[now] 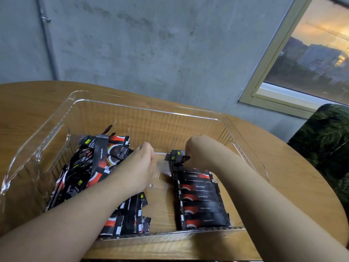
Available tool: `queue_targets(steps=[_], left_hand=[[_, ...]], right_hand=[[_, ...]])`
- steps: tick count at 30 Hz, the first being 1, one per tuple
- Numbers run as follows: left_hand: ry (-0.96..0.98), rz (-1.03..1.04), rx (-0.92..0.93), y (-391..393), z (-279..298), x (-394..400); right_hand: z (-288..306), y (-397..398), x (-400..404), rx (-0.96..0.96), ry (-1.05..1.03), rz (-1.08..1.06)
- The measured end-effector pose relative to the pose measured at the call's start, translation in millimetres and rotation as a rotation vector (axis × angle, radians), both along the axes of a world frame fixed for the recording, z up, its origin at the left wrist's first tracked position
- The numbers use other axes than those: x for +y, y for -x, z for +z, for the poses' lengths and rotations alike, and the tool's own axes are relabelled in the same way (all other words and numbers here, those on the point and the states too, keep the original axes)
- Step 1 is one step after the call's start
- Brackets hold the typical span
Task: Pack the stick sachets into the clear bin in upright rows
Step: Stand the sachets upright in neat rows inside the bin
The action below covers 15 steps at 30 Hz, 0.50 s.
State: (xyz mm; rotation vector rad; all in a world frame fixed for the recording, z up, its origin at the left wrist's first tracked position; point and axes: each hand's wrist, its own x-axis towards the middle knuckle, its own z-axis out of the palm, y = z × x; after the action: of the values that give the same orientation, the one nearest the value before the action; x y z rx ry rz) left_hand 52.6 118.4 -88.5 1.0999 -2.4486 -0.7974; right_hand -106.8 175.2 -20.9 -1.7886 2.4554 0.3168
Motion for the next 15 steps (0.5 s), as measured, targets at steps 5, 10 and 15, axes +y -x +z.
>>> queue_targets(steps=[5, 10, 15], left_hand=[[0.006, -0.011, 0.003, -0.2, 1.4, 1.3], [0.008, -0.033, -0.001, -0.7, 3.5, 2.9], [0.009, -0.055, -0.009, -0.3, 1.3, 2.4]], right_hand=[[-4.7, 4.5, 7.4, 0.063, -0.064, -0.06], [-16.4, 5.9, 16.0, 0.079, -0.019, -0.037], [-23.5, 7.0, 18.3, 0.055, 0.022, -0.053]])
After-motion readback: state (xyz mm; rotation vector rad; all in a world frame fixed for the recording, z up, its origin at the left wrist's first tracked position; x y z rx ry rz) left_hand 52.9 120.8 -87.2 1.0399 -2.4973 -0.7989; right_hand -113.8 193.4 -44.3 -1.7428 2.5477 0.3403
